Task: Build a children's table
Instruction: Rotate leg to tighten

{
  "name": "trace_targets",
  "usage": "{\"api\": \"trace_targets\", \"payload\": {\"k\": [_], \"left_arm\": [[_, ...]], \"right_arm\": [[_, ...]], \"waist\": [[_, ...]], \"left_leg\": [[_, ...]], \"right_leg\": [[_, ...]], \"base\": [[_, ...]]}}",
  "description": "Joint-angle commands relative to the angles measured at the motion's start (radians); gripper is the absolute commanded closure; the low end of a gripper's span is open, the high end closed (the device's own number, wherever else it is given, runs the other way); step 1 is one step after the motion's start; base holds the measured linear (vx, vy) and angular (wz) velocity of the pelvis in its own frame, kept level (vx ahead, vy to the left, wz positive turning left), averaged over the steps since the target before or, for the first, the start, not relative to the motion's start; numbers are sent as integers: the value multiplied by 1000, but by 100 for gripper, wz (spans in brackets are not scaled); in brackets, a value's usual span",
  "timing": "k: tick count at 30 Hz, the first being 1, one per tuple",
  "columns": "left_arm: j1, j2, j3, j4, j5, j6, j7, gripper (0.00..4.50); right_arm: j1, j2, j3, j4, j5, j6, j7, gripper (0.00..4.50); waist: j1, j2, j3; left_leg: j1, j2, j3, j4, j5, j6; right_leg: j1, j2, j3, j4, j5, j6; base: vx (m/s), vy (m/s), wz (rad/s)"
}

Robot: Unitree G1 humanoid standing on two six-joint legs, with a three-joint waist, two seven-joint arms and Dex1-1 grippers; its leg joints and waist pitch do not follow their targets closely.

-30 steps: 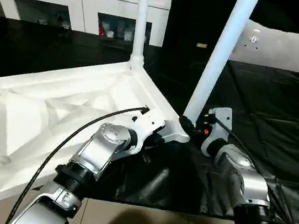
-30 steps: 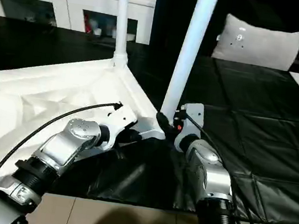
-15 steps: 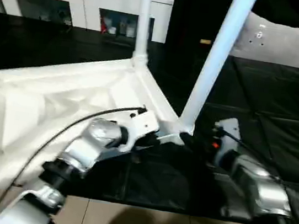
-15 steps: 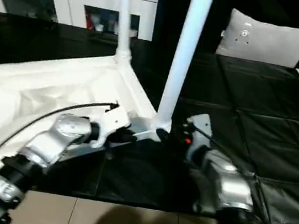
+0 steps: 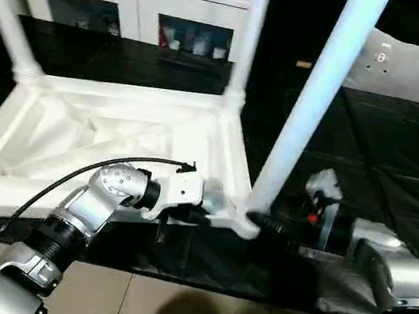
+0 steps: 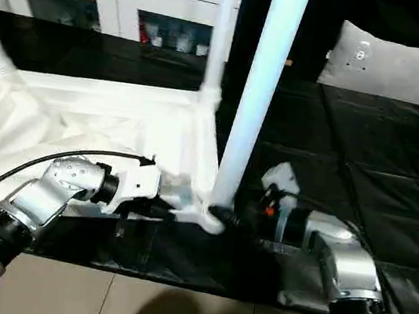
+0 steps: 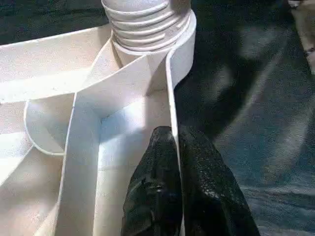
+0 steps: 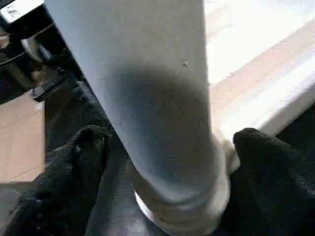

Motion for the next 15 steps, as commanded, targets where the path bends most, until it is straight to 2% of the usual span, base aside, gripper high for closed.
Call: {"api": "trace_targets", "payload": {"k": [1,6,10,12,15], "left_arm": [[5,3,-65,-20,10,-8,-58,450],[8,4,-69,-27,4,-13,-84,450],[8,3,-66,-23,6,-13,-87,450],[7,4,-66,-22,5,-12,-88,450],[8,7,-66,-18,2,-10,-90,450]], "right_arm": [[4,-16,8,-14,14,15,28,48],[5,-8,15,-5,17,14,44,77],[8,-8,20,-7,17,15,49,111],[10,-8,21,-9,18,17,51,130],[19,-8,24,-14,16,20,54,148]], "waist": [[-1,-9,-57],[10,-9,-56],[10,-10,-56],[10,-7,-57],[11,-10,-58]], "left_leg": [[12,64,-15,-57,-143,55],[13,64,-15,-58,-154,47],[13,64,-17,-59,-169,37],[13,63,-17,-58,-165,36],[12,62,-16,-56,-147,43]], "right_leg": [[46,-98,53,-64,-137,-193],[43,-99,54,-68,-178,-182],[43,-99,54,-70,-202,-172],[43,-98,54,-68,-192,-171],[45,-98,54,-65,-157,-178]], "base": [[0,0,0],[0,0,0],[0,0,0],[0,0,0],[0,0,0]]}}
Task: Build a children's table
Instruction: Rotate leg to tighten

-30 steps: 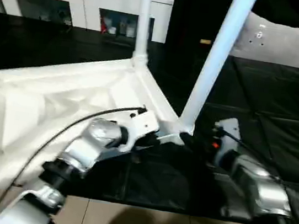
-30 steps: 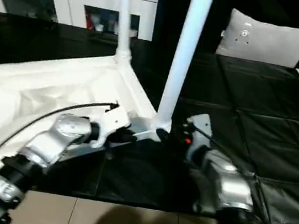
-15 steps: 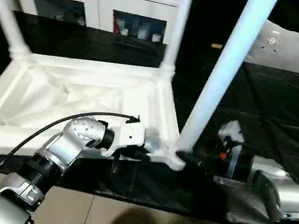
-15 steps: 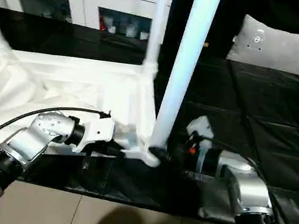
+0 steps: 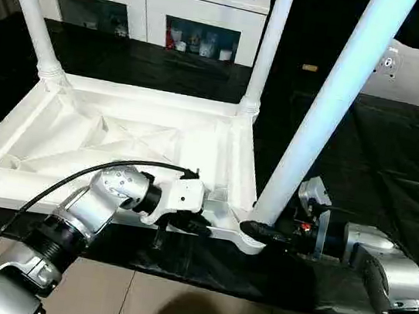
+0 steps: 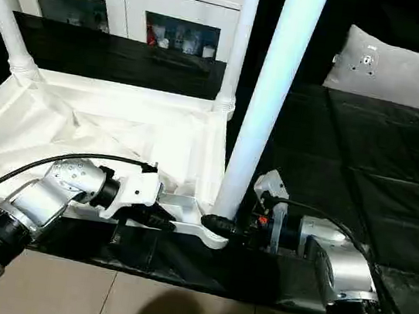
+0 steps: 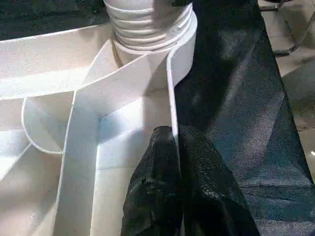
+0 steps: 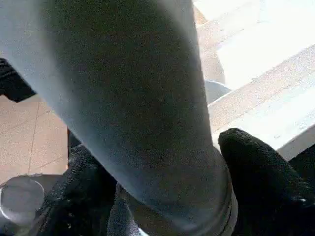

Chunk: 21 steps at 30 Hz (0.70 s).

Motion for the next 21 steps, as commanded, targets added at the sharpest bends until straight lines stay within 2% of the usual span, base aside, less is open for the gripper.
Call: {"api": "trace_targets", "payload": {"k": [1,5,7,10,11,12,13,15,18,20,21], "left_arm": [[9,1,-47,-7,18,-8,-36,450],[11,1,-47,-5,21,-6,-33,450],[16,-1,-47,-8,19,2,-31,450],[21,-4,-46,-12,17,12,-30,450],[22,-4,-45,-14,16,14,-30,450],[25,-6,-43,-16,13,19,-27,450],[29,-9,-37,-21,6,30,-23,450],[32,-11,-33,-26,0,39,-21,450],[41,-25,-18,-47,-25,81,-14,450],[44,-48,-2,-61,-38,129,20,450],[44,-63,8,-66,-42,157,47,450]], "right_arm": [[10,-7,7,-15,5,4,10,154],[20,-5,13,-21,6,7,9,179],[30,0,17,-27,6,10,4,186],[40,7,21,-32,5,10,-1,188],[42,9,22,-35,5,12,-3,189],[45,11,22,-37,6,14,-5,190],[50,15,22,-42,9,19,-10,191],[54,19,20,-48,13,24,-16,191],[66,43,1,-58,35,41,-40,191],[64,72,-17,-49,26,43,-104,192],[58,91,-27,-35,15,40,-149,192]], "waist": [[-3,-4,-59],[-3,-6,-58],[-4,-3,-57],[-4,-5,-57],[-3,1,-57],[-4,-3,-57],[-4,2,-58],[-5,1,-58],[-6,3,-55],[-10,8,-53],[-14,6,-51]], "left_leg": [[11,62,-16,-59,-147,42],[12,62,-16,-59,-154,42],[13,62,-17,-60,-162,38],[13,63,-17,-61,-169,35],[14,63,-18,-61,-172,33],[14,63,-18,-62,-176,32],[14,63,-18,-62,-174,29],[14,63,-19,-62,-179,29],[14,62,-19,-64,-195,24],[19,62,-21,-69,-230,13],[20,63,-20,-70,-240,7]], "right_leg": [[45,-98,53,-69,-155,-179],[45,-97,53,-70,-161,-178],[45,-97,53,-71,-172,-177],[45,-98,53,-72,-183,-175],[45,-98,53,-73,-186,-174],[45,-96,53,-73,-185,-172],[45,-97,53,-72,-172,-176],[46,-96,53,-72,-166,-180],[46,-97,53,-75,-186,-182],[45,-97,54,-80,-236,-176],[44,-97,54,-81,-249,-176]], "base": [[0,0,0],[0,0,0],[0,0,0],[0,0,0],[0,0,0],[0,0,0],[0,0,0],[0,0,0],[0,0,0],[0,0,0],[0,0,0]]}}
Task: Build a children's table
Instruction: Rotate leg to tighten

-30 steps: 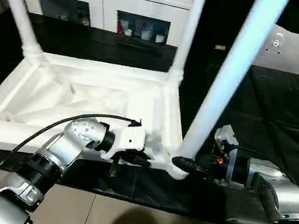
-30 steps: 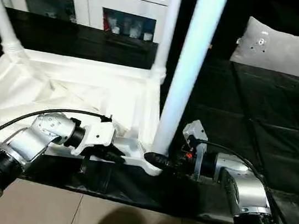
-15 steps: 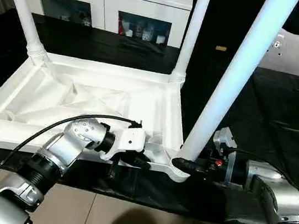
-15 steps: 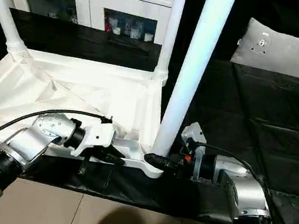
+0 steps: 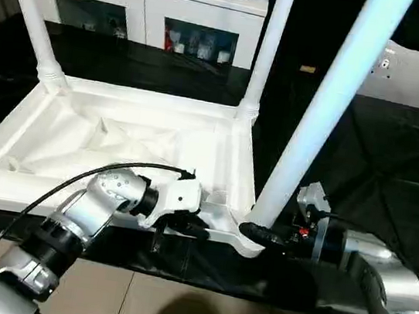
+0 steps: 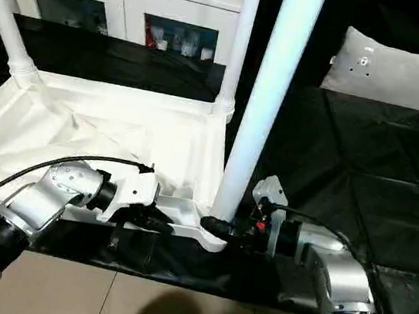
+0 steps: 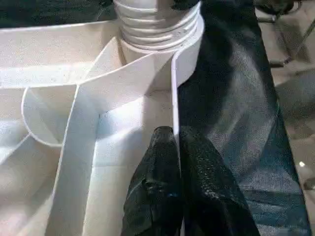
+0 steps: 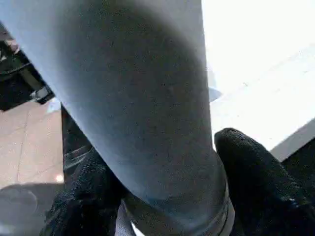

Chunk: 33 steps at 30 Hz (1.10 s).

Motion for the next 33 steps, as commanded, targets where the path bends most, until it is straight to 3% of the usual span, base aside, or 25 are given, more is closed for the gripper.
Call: {"api": "trace_targets", "payload": {"k": [1,2,4,5,6,7,10,12,14,15,17,18,22,24,30,33], "left_arm": [[10,-51,-18,-29,-15,54,43,450],[5,-103,12,-31,-21,128,128,450],[2,-129,23,-34,-23,159,167,450],[-1,-157,35,-36,-23,191,210,450],[-6,-184,46,-36,-21,217,254,450],[-17,-219,60,-27,-14,250,314,450],[-50,-294,96,19,22,296,470,450],[-68,-331,115,42,37,310,547,450],[-77,-356,121,47,50,319,595,450],[-78,-357,117,47,54,317,599,450],[-77,-351,105,46,64,303,597,450],[-77,-351,105,46,64,303,597,450],[-71,-323,84,47,89,284,585,450],[-72,-312,83,55,89,270,576,450],[-63,-261,68,57,81,192,497,450],[-52,-190,37,71,87,107,408,450]], "right_arm": [[-2,47,-7,32,16,36,-86,192],[-32,100,-35,88,-19,23,-218,192],[-49,127,-52,116,-29,29,-283,192],[-68,154,-70,146,-37,32,-350,192],[-86,179,-87,172,-42,37,-409,193],[-109,210,-115,208,-43,44,-487,193],[-159,272,-180,278,-37,54,-649,193],[-179,301,-208,301,-23,38,-692,193],[-187,321,-211,305,-22,11,-685,193],[-188,323,-209,305,-23,10,-681,158],[-187,328,-208,301,-22,10,-674,158],[-187,328,-208,301,-22,10,-674,134],[-185,323,-221,294,-20,-8,-673,114],[-178,307,-228,276,-9,-17,-654,76],[-152,240,-242,221,27,-18,-532,30],[-115,149,-204,151,56,22,-358,10]], "waist": [[-10,5,-46],[-11,7,-44],[-29,6,-43],[-36,6,-43],[-41,6,-44],[-57,4,-45],[-69,4,-45],[-68,0,-47],[-64,1,-53],[-63,1,-54],[-63,2,-53],[-62,1,-53],[-66,2,-49],[-66,3,-47],[-60,3,-49],[-54,9,-50]], "left_leg": [[12,61,-22,-72,-265,-4],[13,59,-24,-74,-281,-9],[20,58,-29,-76,-332,-35],[12,57,-32,-79,-322,-34],[13,57,-31,-79,-320,-35],[11,55,-30,-77,-313,-32],[10,49,-27,-72,-300,-23],[12,48,-25,-69,-273,-12],[3,51,-23,-67,-214,7],[2,50,-22,-66,-203,13],[0,49,-21,-66,-185,28],[0,49,-20,-66,-187,29],[4,51,-23,-72,-234,21],[5,52,-23,-73,-243,17],[-1,50,-20,-68,-199,40],[-6,48,-21,-64,-167,61]], "right_leg": [[36,-100,54,-89,-297,-169],[36,-101,53,-92,-332,-163],[32,-103,51,-99,-423,-145],[38,-102,50,-100,-426,-134],[34,-101,51,-100,-418,-135],[36,-99,52,-98,-392,-142],[33,-97,52,-101,-393,-147],[34,-97,53,-104,-383,-140],[40,-93,54,-93,-271,-150],[41,-93,55,-92,-242,-156],[44,-92,54,-88,-196,-170],[44,-92,54,-88,-197,-170],[41,-93,52,-97,-283,-157],[40,-94,53,-100,-301,-150],[45,-94,54,-95,-258,-150],[48,-93,54,-93,-237,-145]], "base": [[0,0,0],[0,0,0],[0,0,0],[0,0,0],[0,0,0],[0,0,0],[0,0,0],[0,0,0],[0,0,0],[0,0,0],[0,0,0],[0,0,0],[0,0,0],[0,0,0],[0,0,0],[0,0,0]]}}
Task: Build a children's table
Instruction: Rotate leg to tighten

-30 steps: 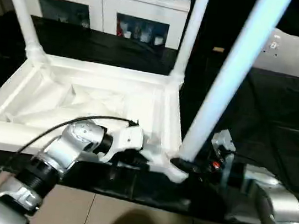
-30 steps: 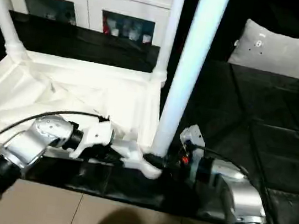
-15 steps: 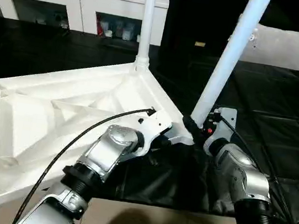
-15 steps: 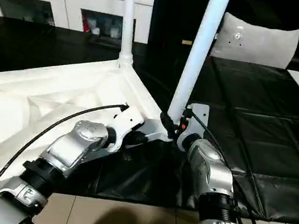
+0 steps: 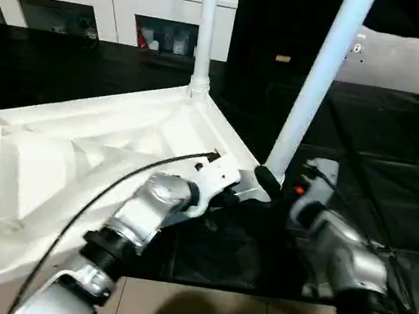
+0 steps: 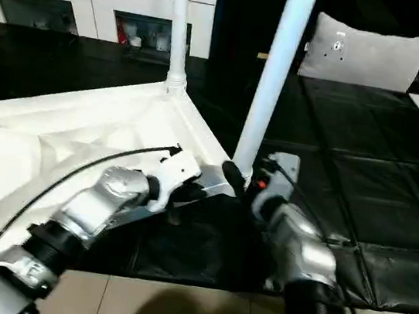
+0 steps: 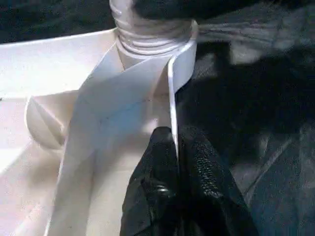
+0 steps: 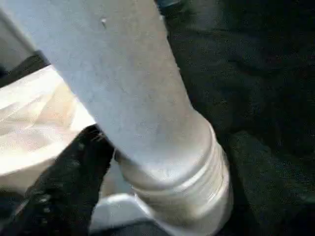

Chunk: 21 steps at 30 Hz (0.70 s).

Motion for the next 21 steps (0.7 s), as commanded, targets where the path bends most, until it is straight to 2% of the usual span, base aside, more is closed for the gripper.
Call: {"api": "trace_targets", "payload": {"k": [1,3,6,7,8,9,10,12,13,15,21], "left_arm": [[7,51,-24,10,-2,-90,-81,450],[15,97,-46,10,-4,-117,-155,450],[21,131,-64,14,-7,-171,-223,450],[26,169,-83,8,-13,-207,-301,450],[26,169,-83,8,-13,-208,-302,450],[28,187,-93,5,-15,-220,-337,450],[28,194,-97,4,-15,-224,-349,450],[28,224,-112,-3,-28,-240,-418,450],[28,231,-116,-6,-32,-246,-437,450],[26,239,-119,-9,-43,-257,-467,450],[22,241,-123,-8,-57,-275,-505,450]], "right_arm": [[12,-56,30,-57,21,25,114,10],[17,-100,51,-74,23,25,186,10],[15,-127,73,-79,11,13,231,10],[13,-154,100,-78,5,0,299,10],[13,-154,100,-78,5,0,300,10],[14,-166,114,-78,6,-1,336,10],[15,-171,120,-80,7,0,352,25],[20,-196,153,-89,11,5,425,25],[20,-202,162,-90,12,10,444,47],[19,-209,176,-90,16,21,470,54],[18,-212,213,-77,23,43,523,117]], "waist": [[13,-11,-63],[17,-11,-65],[21,-8,-67],[23,-7,-66],[27,-6,-66],[28,-14,-66],[32,-11,-66],[40,-11,-65],[49,-13,-64],[52,-13,-63],[58,-20,-64]], "left_leg": [[-6,50,-20,-54,-144,70],[-7,50,-18,-50,-118,83],[-7,52,-17,-46,-103,87],[-5,54,-16,-47,-107,87],[-6,56,-16,-47,-112,86],[-4,58,-14,-47,-117,83],[-3,59,-14,-46,-120,83],[-2,60,-13,-46,-125,81],[-2,61,-12,-46,-127,78],[-1,61,-12,-47,-130,76],[-1,61,-13,-47,-133,62]], "right_leg": [[55,-93,53,-85,-199,-148],[52,-91,52,-77,-132,-170],[49,-92,52,-72,-103,-191],[45,-92,51,-72,-99,-200],[47,-92,50,-69,-99,-205],[45,-90,50,-68,-96,-210],[44,-91,50,-66,-97,-213],[44,-93,50,-66,-112,-213],[43,-94,51,-65,-127,-207],[42,-95,51,-66,-138,-204],[40,-97,51,-67,-177,-188]], "base": [[0,0,0],[0,0,0],[0,0,0],[0,0,0],[0,0,0],[0,0,0],[0,0,0],[0,0,0],[0,0,0],[0,0,0],[0,0,0]]}}
